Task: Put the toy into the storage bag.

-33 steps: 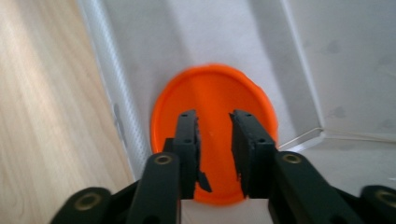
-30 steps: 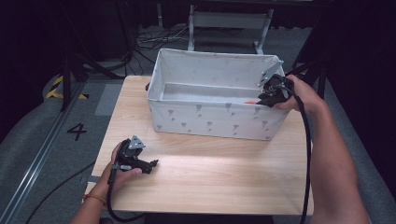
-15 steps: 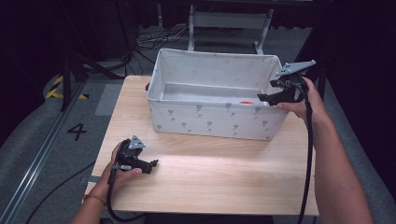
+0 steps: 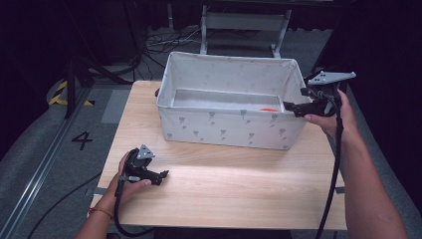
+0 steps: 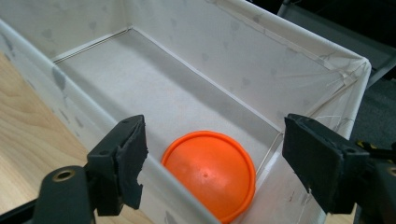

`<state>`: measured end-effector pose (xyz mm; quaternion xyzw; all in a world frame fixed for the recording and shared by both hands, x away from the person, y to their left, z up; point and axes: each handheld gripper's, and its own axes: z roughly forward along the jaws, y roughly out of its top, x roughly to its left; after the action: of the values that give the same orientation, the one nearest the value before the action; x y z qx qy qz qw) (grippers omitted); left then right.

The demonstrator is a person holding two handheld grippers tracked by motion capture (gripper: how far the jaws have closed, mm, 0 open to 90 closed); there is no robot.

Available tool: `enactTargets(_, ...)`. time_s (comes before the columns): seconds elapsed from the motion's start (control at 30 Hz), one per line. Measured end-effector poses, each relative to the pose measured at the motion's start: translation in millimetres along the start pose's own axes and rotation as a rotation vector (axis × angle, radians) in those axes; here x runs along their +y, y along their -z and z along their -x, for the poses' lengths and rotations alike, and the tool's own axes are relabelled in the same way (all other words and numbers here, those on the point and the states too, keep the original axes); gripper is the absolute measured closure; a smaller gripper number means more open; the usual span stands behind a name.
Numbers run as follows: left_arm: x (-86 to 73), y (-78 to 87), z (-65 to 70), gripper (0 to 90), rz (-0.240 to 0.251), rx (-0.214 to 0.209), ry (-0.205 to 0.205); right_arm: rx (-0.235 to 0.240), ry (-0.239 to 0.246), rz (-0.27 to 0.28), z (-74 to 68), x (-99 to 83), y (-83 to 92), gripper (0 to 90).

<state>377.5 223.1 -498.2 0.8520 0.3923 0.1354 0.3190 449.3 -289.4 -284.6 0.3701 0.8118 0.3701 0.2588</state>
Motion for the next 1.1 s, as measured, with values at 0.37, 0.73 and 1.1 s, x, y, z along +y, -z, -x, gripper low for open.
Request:
enactTargets(0.37, -0.2, 0.1, 0.4, 0.6, 0.0, 0.002, 0.005, -0.013, 0.062, 0.019, -17.9, -11.0, 23.6, 21.8)
enactTargets(0.73, -2.4, 1.8, 0.8, 0.7, 0.001, -0.002, 0.006, -0.017, 0.113, 0.022, -27.6, -31.2, 39.5, 20.7)
enactTargets(1.1, -2.6, 2.0, 1.2, 0.6, 0.0, 0.001, 0.009, -0.03, 0.152, -0.016, -34.7, -59.1, 46.0, 21.3)
